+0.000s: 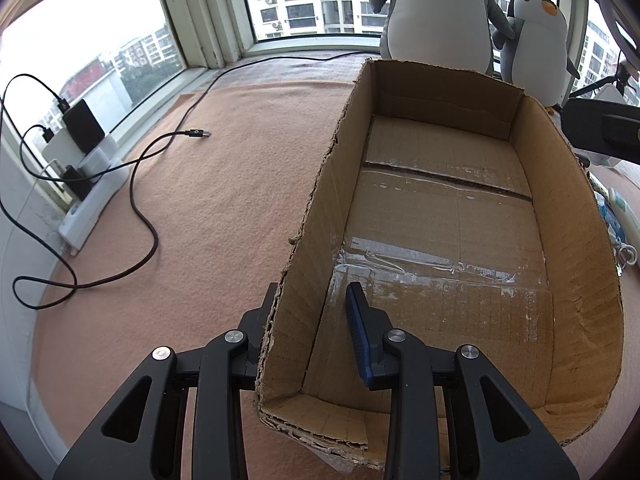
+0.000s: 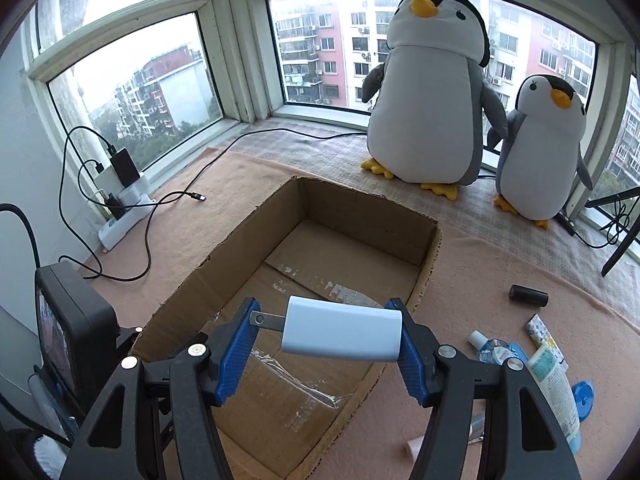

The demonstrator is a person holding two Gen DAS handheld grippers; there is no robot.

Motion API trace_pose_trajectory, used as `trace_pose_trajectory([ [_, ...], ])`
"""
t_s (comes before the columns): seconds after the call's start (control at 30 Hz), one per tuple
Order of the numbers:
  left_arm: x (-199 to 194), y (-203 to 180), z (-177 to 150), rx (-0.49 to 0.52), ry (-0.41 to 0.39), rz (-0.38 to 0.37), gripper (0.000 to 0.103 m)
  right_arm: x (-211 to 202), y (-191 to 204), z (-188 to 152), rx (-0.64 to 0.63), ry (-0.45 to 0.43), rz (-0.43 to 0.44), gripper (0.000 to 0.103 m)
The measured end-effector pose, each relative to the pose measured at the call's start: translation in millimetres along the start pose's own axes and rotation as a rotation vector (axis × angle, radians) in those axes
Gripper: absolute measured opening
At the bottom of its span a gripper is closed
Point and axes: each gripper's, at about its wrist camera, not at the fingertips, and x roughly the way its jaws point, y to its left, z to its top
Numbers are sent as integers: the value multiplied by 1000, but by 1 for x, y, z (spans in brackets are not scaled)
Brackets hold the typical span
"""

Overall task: Organize rigid objects
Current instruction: 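Carry the charger plug over the box and open the right gripper, then move the right gripper to the blue round tape measure and grasp it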

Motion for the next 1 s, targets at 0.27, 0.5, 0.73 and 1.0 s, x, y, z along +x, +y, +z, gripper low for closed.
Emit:
trace_pose_trajectory([
  [0.27,0,0,0,0,0,0,30,12,2,4,2,14,17,65],
  [0.5,1,0,0,0,-2,2,30,4,-10,3,39,-3,11,81],
  [0.73,1,-1,0,1,-2,3,30,-9,-31,-5,74,-9,6,81],
  [1.0,1,0,-1,1,-3,8,30,-39,-77,-23,128,-32,-34,81],
])
